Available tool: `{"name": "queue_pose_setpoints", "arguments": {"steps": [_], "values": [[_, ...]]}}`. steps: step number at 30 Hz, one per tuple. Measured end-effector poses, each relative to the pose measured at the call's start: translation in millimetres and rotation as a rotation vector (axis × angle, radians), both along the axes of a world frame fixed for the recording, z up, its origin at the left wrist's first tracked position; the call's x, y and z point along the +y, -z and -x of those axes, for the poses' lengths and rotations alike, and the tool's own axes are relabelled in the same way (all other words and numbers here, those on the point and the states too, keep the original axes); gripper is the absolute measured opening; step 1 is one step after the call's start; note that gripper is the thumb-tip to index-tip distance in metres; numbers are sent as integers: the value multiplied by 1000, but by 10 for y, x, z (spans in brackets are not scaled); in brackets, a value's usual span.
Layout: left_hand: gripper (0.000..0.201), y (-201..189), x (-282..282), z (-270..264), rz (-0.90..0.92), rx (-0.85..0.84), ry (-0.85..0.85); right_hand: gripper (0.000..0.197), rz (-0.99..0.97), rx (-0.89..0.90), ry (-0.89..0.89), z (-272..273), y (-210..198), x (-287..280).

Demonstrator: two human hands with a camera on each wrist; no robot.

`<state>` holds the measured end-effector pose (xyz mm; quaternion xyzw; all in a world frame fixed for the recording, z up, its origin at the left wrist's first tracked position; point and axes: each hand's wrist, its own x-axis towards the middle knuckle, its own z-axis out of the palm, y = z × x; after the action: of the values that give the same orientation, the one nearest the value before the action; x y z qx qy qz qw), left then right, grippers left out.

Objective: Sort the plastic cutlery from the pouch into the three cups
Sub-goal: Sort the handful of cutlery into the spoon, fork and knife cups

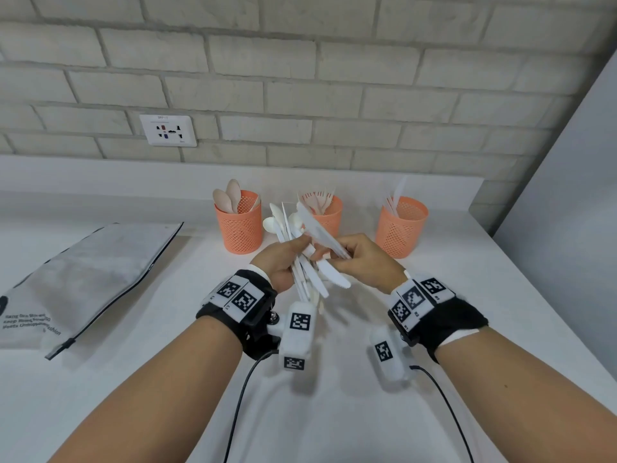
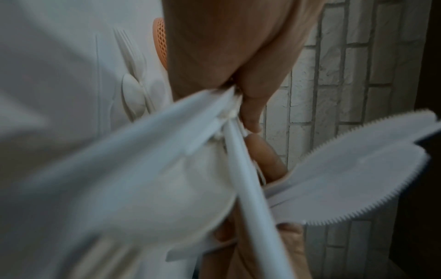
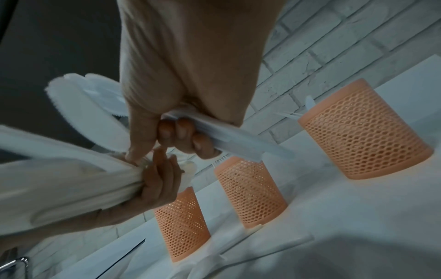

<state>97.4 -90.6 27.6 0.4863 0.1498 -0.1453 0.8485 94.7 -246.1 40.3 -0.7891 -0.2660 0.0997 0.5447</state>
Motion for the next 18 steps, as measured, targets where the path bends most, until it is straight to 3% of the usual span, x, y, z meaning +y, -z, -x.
{"name": "queue_pose_setpoints", "arguments": {"steps": [6,9,12,15,18], "values": [[25,5,44,-135,72,32,-63,10,-344,95,207,-70,24,-60],[21,38,40,-174,81,47,-104,16,-473,148,368,-196,-29,-64],[16,91,15,-197,29,4,-111,24,-547,197,506,-353,-109,-108],[10,126,26,-220,-52,-65,-93,18,-667,220,555,-512,-154,-193],[14,144,12,-247,-132,-164,-14,15,-711,130,611,-657,-285,-293]]}}
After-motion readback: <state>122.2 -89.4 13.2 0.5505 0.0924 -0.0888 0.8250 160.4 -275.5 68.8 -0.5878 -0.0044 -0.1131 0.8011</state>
